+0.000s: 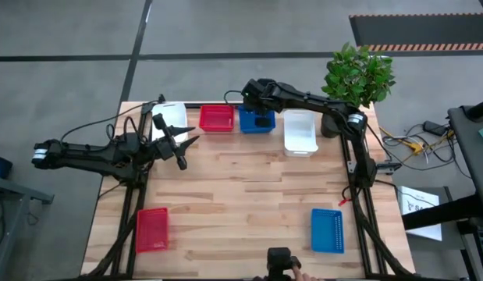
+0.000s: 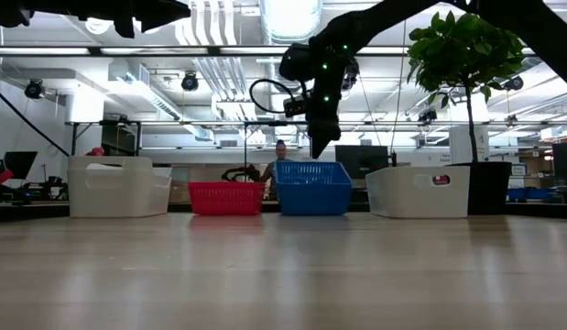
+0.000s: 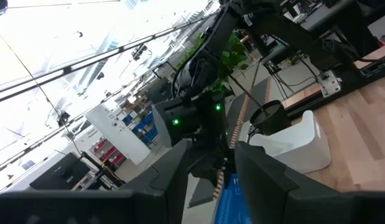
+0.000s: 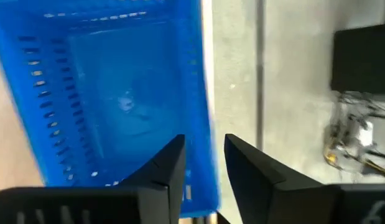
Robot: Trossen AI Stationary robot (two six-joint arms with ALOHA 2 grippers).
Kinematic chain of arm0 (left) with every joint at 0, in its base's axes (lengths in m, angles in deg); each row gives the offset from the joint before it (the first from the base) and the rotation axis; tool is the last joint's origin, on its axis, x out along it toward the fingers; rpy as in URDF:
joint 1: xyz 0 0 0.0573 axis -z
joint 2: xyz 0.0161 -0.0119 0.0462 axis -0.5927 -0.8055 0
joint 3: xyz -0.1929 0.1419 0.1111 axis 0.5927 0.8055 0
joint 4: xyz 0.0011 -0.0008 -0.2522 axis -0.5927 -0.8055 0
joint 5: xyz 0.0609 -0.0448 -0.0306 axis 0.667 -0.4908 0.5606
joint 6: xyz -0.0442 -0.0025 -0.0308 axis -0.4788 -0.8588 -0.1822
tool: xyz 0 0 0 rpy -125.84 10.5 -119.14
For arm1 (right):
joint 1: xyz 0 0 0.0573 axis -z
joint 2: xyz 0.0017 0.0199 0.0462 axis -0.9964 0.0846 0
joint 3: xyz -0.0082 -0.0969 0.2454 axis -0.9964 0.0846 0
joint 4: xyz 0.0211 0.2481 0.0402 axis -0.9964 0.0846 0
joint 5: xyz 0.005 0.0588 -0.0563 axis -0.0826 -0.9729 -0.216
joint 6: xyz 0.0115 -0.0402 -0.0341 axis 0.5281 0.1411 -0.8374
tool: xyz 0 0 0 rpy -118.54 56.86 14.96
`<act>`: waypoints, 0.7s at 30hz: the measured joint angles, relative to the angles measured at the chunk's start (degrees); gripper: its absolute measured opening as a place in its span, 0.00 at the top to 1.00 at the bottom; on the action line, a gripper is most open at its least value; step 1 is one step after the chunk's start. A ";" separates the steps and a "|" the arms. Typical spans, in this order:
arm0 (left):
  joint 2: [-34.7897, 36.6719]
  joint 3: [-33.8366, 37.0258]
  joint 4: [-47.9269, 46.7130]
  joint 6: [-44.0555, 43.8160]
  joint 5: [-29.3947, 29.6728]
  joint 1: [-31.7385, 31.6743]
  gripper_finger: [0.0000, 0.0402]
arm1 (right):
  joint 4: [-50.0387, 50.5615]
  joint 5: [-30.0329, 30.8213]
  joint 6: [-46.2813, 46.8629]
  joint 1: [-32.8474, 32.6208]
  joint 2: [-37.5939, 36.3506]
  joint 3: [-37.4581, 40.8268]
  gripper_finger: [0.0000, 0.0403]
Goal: Stack baskets by color
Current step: Stack the bottom left blue bin on the top blue bin
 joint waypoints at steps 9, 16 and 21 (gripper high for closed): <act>0.09 0.00 0.05 0.00 0.00 0.00 0.71 | -1.28 1.53 2.34 -0.33 -0.19 -2.23 0.81; 0.17 0.00 0.05 -0.02 0.00 0.00 0.71 | -3.67 1.56 2.89 0.04 3.31 -2.20 0.97; 0.20 0.00 0.05 -0.02 0.00 0.00 0.71 | -5.00 2.27 2.33 0.09 5.97 -2.19 0.98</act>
